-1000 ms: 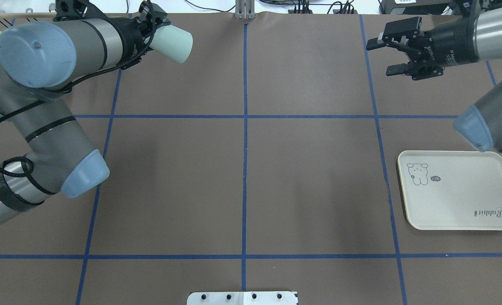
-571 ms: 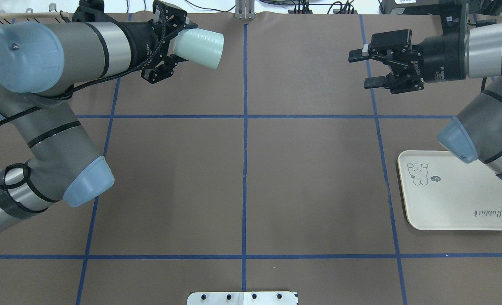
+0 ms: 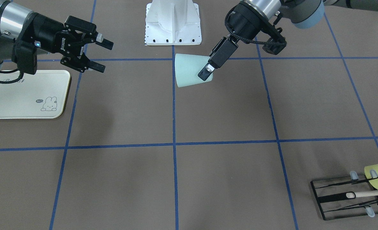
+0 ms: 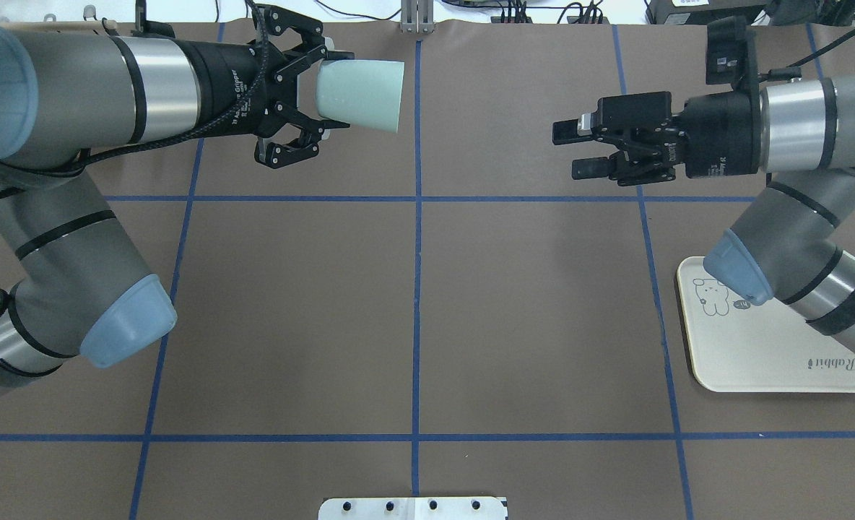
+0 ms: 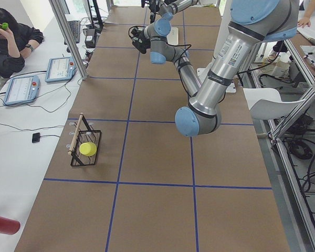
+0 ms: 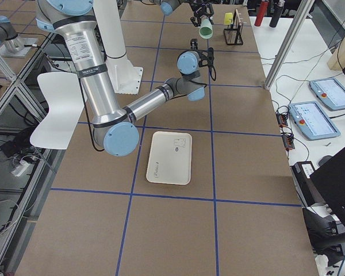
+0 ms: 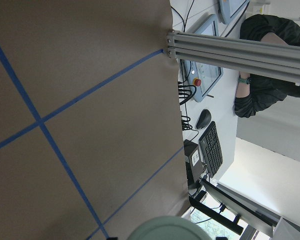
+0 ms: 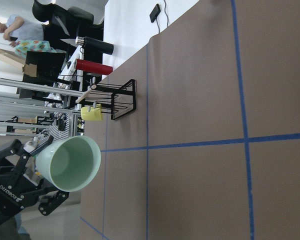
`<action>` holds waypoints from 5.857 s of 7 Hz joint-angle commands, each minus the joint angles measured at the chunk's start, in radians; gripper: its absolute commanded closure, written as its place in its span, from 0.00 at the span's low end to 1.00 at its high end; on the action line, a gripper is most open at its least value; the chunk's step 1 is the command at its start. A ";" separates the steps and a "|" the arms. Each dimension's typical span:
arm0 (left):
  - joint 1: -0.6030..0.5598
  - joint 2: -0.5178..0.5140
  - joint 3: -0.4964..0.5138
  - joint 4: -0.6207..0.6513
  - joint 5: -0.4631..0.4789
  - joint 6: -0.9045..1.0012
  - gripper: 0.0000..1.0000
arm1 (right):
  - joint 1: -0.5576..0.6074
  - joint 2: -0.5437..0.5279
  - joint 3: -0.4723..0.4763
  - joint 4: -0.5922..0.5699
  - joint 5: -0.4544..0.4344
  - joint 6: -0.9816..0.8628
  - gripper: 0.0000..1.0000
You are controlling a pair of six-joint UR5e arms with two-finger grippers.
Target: Left arm grabs green cup and hands to right arm on tray
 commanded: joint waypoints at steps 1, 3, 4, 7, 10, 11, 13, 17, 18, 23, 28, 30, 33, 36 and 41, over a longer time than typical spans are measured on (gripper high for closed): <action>0.001 -0.002 -0.025 -0.001 -0.078 -0.111 0.71 | -0.047 0.037 0.001 0.032 -0.061 -0.001 0.01; 0.003 -0.004 -0.029 -0.018 -0.112 -0.221 0.71 | -0.104 0.042 0.000 0.078 -0.131 -0.003 0.02; 0.004 -0.004 -0.029 -0.039 -0.114 -0.270 0.71 | -0.124 0.043 0.000 0.087 -0.158 -0.004 0.02; 0.006 -0.008 -0.033 -0.044 -0.127 -0.320 0.71 | -0.142 0.060 -0.003 0.098 -0.192 -0.004 0.04; 0.033 -0.013 -0.041 -0.047 -0.155 -0.361 0.71 | -0.144 0.066 -0.011 0.098 -0.215 -0.003 0.06; 0.046 -0.013 -0.039 -0.067 -0.154 -0.367 0.71 | -0.147 0.065 -0.012 0.096 -0.216 -0.003 0.06; 0.064 -0.013 -0.038 -0.075 -0.154 -0.386 0.71 | -0.168 0.065 -0.012 0.096 -0.230 -0.004 0.07; 0.092 -0.016 -0.036 -0.075 -0.151 -0.389 0.71 | -0.184 0.065 -0.015 0.096 -0.235 -0.004 0.11; 0.099 -0.016 -0.036 -0.075 -0.149 -0.389 0.71 | -0.185 0.065 -0.017 0.096 -0.235 -0.004 0.12; 0.113 -0.030 -0.033 -0.075 -0.147 -0.398 0.71 | -0.208 0.065 -0.017 0.095 -0.259 -0.003 0.27; 0.115 -0.030 -0.024 -0.075 -0.144 -0.397 0.71 | -0.216 0.065 -0.017 0.098 -0.259 -0.003 0.46; 0.115 -0.030 -0.019 -0.073 -0.144 -0.397 0.71 | -0.216 0.066 -0.015 0.098 -0.259 -0.003 0.53; 0.113 -0.030 -0.021 -0.075 -0.144 -0.397 0.71 | -0.216 0.066 -0.015 0.098 -0.262 -0.003 0.60; 0.115 -0.030 -0.021 -0.073 -0.144 -0.397 0.71 | -0.216 0.066 -0.015 0.098 -0.270 -0.003 0.69; 0.113 -0.025 -0.018 -0.075 -0.146 -0.386 0.00 | -0.216 0.065 -0.017 0.096 -0.274 0.000 1.00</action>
